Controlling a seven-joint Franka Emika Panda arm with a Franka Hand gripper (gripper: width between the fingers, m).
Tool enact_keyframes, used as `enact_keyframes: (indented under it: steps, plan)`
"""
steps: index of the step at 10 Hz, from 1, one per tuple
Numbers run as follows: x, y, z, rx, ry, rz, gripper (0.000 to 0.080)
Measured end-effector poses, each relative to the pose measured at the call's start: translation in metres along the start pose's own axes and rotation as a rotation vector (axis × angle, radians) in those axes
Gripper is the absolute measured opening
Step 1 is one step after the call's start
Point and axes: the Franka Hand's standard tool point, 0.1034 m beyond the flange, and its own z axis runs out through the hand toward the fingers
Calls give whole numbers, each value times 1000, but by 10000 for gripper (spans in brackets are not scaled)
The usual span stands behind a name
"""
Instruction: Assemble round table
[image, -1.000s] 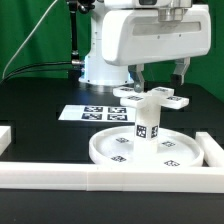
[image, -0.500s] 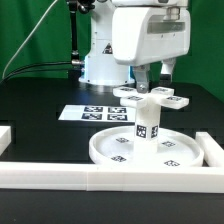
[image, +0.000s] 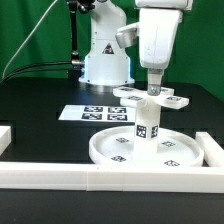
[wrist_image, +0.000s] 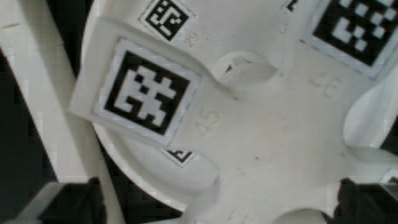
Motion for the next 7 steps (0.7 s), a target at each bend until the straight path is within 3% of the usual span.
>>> enact_keyframes:
  steps: [4, 7]
  plan:
    - [-4, -3, 1, 2, -21, -205, 649]
    - [-5, -13, 9, 21, -32, -325, 649]
